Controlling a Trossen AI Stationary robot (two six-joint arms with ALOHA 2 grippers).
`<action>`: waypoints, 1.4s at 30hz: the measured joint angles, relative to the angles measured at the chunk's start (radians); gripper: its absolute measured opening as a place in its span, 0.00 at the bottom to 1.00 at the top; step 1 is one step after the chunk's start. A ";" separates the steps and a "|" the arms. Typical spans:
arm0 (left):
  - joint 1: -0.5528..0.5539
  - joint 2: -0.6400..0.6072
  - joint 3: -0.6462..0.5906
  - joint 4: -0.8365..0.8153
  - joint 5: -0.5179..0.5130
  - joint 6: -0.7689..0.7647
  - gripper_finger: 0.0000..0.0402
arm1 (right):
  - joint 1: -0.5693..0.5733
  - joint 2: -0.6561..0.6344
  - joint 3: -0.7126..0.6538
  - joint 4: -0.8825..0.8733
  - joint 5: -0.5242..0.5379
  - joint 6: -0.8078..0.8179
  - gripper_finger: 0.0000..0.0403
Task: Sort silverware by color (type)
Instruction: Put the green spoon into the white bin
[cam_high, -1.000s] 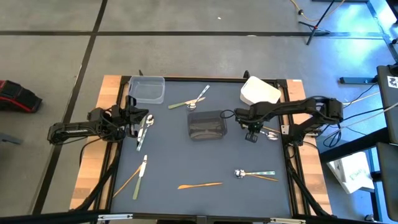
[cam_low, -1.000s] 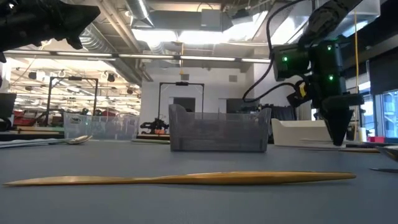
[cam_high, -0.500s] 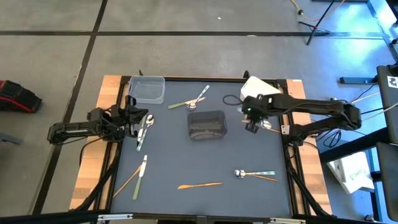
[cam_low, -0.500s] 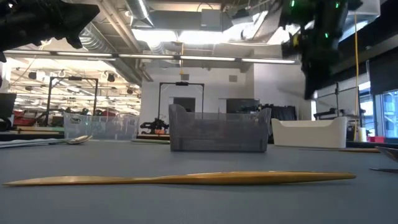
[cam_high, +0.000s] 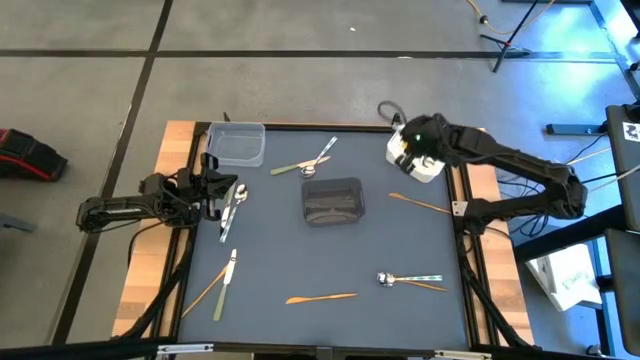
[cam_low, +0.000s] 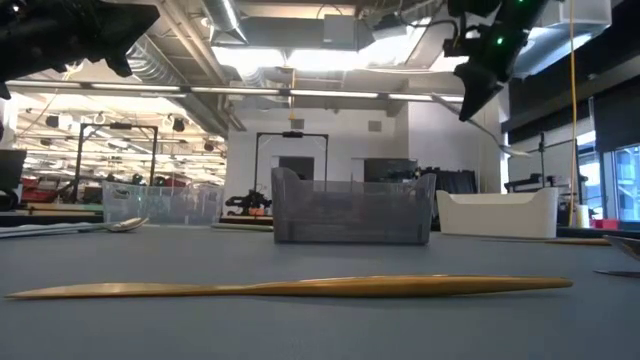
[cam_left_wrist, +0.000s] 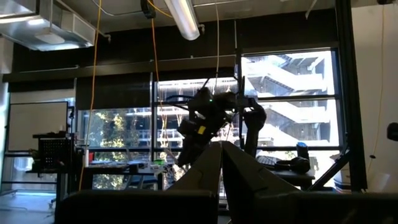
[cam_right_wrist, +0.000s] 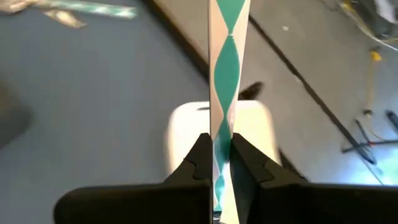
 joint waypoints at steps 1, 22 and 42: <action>0.000 0.000 0.000 0.002 0.000 0.000 0.02 | -0.030 0.000 0.000 0.020 -0.006 -0.005 0.04; 0.000 0.000 0.000 0.004 0.000 -0.001 0.02 | -0.349 0.004 -0.241 0.216 -0.192 -0.054 0.04; 0.000 0.000 0.000 0.023 0.000 0.006 0.02 | -0.391 0.128 -0.336 0.366 -0.251 -0.001 0.04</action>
